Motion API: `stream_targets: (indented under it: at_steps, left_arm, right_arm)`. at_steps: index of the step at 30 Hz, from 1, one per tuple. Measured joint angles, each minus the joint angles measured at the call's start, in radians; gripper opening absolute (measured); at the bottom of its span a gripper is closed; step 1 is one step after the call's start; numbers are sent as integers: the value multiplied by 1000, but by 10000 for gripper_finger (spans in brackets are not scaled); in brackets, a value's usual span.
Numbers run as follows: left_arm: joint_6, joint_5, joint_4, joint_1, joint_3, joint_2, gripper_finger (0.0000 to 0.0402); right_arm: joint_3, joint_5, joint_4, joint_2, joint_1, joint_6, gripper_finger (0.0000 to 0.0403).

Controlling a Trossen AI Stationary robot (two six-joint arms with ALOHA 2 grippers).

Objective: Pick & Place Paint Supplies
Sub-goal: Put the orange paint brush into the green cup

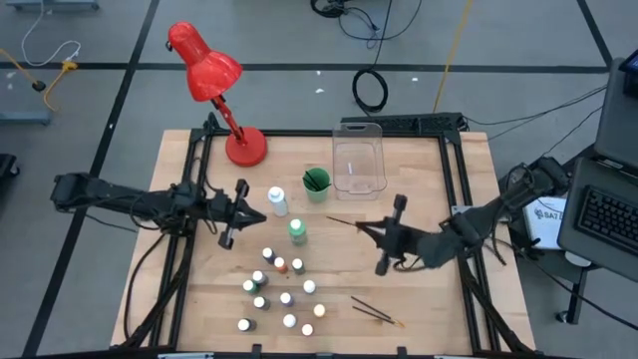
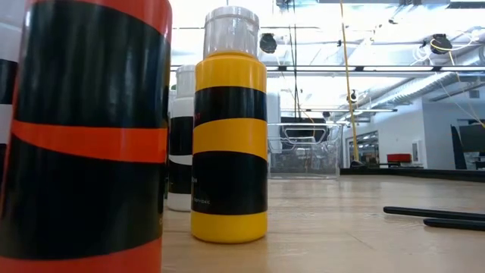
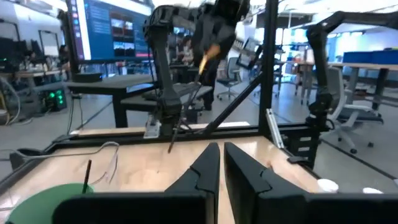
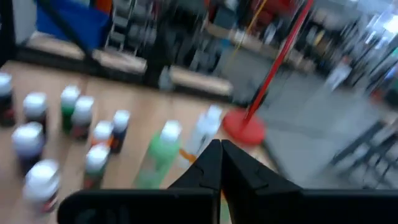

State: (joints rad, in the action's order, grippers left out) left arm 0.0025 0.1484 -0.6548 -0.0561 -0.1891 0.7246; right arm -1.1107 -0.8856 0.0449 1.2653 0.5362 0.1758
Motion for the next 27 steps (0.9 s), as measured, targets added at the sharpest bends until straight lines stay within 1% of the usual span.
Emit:
stream_targets:
  at_steps: [2,4,6,8,10,13,16,18,20,23,27]
  left_arm:
    - [5,-20,-27,-22,-35,64,38]
    - [32,-27,-53,-40,-67,135,58]
    - [67,-37,-74,-58,-94,211,87]
    - [100,-51,-125,-70,-125,289,124]
    - [141,-67,-201,-77,-155,368,166]
    - [173,-72,-343,-79,-202,485,226]
    - [172,-62,-464,-79,-265,590,267]
    - [159,-38,-467,-78,-320,651,282]
    - [133,-34,-451,-77,-365,703,288]
    - [108,-24,-450,-77,-419,762,285]
    - [99,-12,-476,-77,-474,804,273]
  right_arm:
    - [0,1,-157,0,-20,146,0]
    - [0,13,-303,0,-34,289,0]
    - [0,28,-432,0,-41,408,0]
    - [0,54,-513,-1,-40,493,0]
    - [-1,83,-555,-1,-40,538,0]
    - [-1,149,-565,-1,-40,545,0]
    - [-1,217,-575,11,-40,546,0]
    - [-1,235,-599,27,-39,562,0]
    - [-1,236,-643,44,-39,602,0]
    - [-1,235,-664,44,-37,627,0]
    - [7,234,-628,44,-37,606,0]
